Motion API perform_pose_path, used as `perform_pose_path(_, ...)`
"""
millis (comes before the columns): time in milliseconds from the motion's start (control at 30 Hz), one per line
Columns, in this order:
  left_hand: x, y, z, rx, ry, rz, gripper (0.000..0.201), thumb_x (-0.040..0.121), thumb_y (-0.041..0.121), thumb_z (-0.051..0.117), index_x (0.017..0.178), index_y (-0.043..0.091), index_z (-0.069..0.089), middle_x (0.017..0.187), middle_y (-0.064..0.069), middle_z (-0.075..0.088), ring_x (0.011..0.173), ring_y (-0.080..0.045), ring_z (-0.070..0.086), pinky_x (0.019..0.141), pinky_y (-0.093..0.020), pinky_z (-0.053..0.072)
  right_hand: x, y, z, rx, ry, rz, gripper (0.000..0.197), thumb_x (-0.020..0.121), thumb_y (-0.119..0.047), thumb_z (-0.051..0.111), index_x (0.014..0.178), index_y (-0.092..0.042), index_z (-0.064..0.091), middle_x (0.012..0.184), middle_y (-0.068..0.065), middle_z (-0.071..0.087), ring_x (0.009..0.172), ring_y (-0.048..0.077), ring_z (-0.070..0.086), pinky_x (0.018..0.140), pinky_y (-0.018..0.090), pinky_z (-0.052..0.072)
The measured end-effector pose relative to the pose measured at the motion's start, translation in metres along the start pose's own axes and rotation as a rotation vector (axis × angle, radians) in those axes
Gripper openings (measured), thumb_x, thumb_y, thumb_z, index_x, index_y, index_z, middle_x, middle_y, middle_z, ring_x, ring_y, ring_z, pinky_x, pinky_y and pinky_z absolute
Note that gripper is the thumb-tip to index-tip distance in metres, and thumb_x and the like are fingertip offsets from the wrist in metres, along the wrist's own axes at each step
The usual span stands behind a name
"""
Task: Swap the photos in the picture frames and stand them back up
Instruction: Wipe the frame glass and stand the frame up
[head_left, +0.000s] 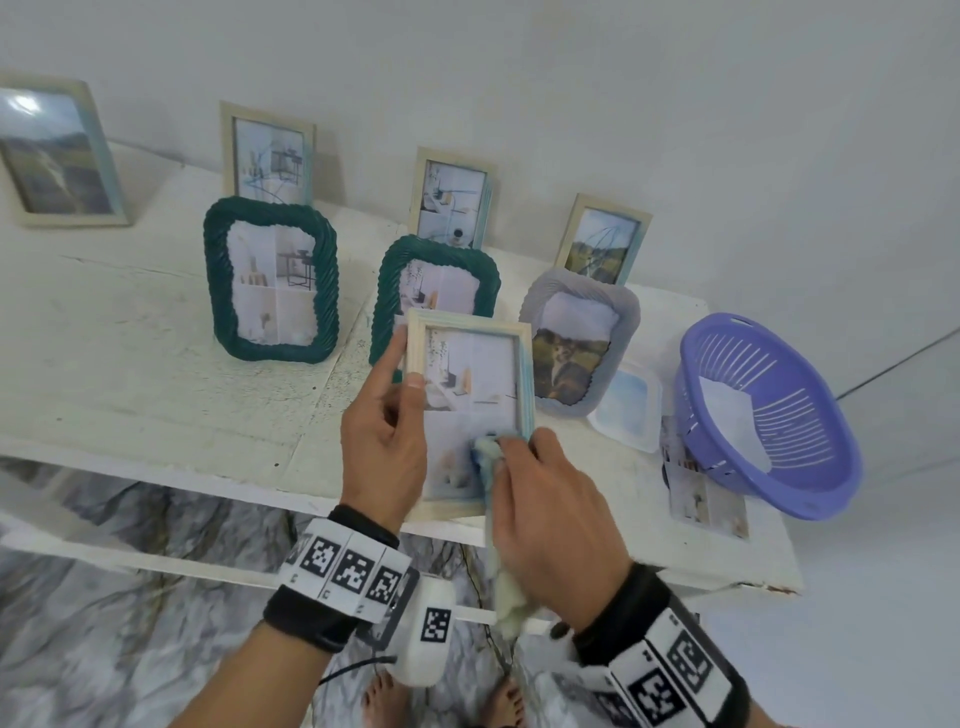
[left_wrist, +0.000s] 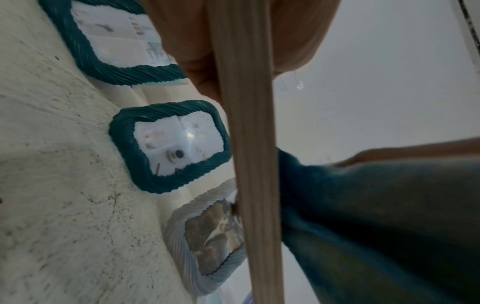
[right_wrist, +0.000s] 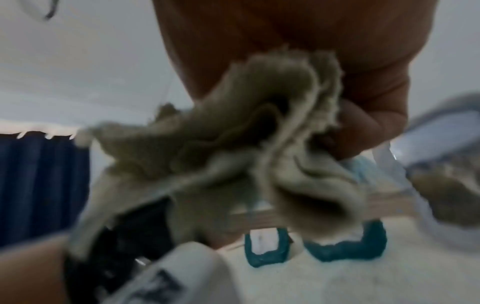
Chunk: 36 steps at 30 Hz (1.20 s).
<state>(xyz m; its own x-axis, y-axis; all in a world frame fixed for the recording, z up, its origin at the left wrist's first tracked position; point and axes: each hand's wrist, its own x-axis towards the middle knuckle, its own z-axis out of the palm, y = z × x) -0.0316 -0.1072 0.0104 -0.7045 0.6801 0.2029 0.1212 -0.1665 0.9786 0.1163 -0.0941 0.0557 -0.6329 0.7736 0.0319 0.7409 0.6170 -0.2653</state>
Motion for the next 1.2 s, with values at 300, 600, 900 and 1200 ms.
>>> perform_pose_path(300, -0.004, -0.009, 0.005, 0.020, -0.001, -0.009, 0.043, 0.102, 0.014, 0.047, 0.144, 0.023, 0.046, 0.052, 0.012, 0.041, 0.050, -0.004, 0.029, 0.052, -0.017, 0.031, 0.003, 0.014, 0.013, 0.317, 0.104, 0.085, 0.019, 0.100, -0.017, 0.042, 0.087, -0.011, 0.054, 0.078, -0.004, 0.036, 0.061, 0.011, 0.039, 0.057, 0.021, 0.032)
perform_pose_path(600, -0.019, -0.009, 0.008, 0.033, -0.056, -0.034, 0.042, 0.102, 0.014, 0.046, 0.141, 0.028, 0.045, 0.052, 0.011, 0.037, 0.048, -0.003, 0.027, 0.047, -0.016, 0.025, 0.028, 0.034, -0.002, 0.372, 0.232, -0.053, 0.039, 0.097, -0.028, 0.038, 0.125, -0.010, 0.059, 0.094, 0.004, 0.049, 0.081, 0.018, 0.050, 0.074, 0.022, 0.039)
perform_pose_path(900, -0.015, -0.009, -0.003, -0.051, -0.076, -0.127, 0.040, 0.103, 0.009, 0.043, 0.140, 0.023, 0.045, 0.042, 0.019, 0.046, 0.040, 0.003, 0.039, 0.045, -0.006, 0.031, 0.036, 0.110, -0.052, 0.244, 0.550, 0.286, 0.018, 0.096, -0.014, 0.049, 0.114, -0.018, 0.050, 0.092, 0.011, 0.056, 0.075, 0.025, 0.050, 0.064, 0.029, 0.027)
perform_pose_path(1200, -0.007, -0.012, -0.003, -0.051, -0.098, -0.140, 0.039, 0.102, 0.013, 0.046, 0.137, 0.030, 0.049, 0.051, 0.013, 0.051, 0.042, 0.001, 0.036, 0.045, -0.009, 0.033, 0.085, 0.162, -0.016, -0.064, 0.312, 0.457, 0.030, 0.089, 0.004, 0.046, 0.115, -0.007, 0.056, 0.109, 0.024, 0.045, 0.078, 0.043, 0.055, 0.068, 0.038, 0.038)
